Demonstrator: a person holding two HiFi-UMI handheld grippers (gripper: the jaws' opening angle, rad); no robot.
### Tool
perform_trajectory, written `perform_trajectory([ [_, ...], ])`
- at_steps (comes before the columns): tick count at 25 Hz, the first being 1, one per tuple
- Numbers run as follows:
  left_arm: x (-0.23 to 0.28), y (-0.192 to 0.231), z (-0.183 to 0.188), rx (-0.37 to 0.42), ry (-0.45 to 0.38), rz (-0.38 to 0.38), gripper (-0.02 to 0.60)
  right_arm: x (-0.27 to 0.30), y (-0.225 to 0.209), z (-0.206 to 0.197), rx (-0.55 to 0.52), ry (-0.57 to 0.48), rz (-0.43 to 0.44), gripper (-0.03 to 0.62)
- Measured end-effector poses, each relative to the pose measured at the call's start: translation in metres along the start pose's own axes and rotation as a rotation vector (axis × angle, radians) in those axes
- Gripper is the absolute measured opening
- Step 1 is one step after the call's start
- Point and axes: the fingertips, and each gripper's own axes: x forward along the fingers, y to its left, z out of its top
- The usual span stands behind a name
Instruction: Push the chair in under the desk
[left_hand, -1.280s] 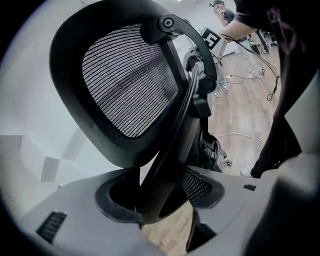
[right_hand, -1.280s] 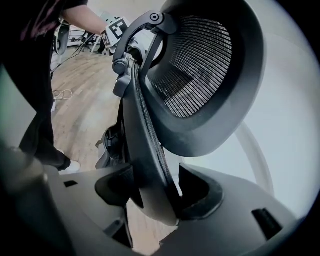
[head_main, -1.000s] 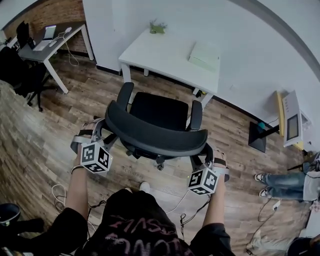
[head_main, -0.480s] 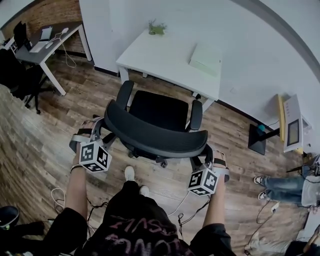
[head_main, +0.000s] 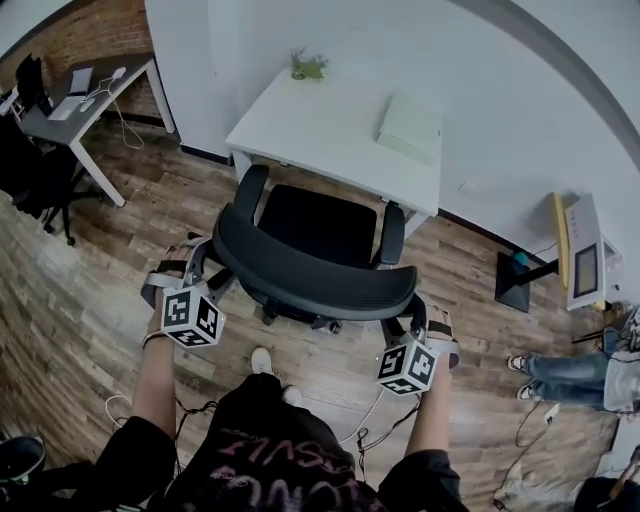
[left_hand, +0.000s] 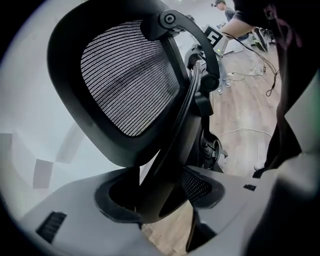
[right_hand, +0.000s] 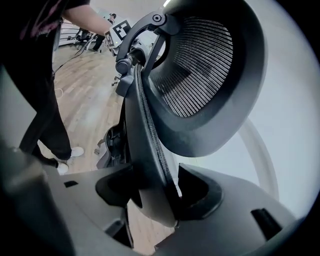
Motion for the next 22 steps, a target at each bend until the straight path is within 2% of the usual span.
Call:
perform_trajectory([
  [11,0.046,0.034,0.004,0.032,-0.046,-0.029,0.27,0.037,-0.03,-0.004,0.024,0.081,-0.015,0.259],
  [22,0.088,0.073,-0.001,0.051,-0.078,-0.032,0.27,0.074,-0.056,0.004,0.055,0.114,-0.036,0.259],
])
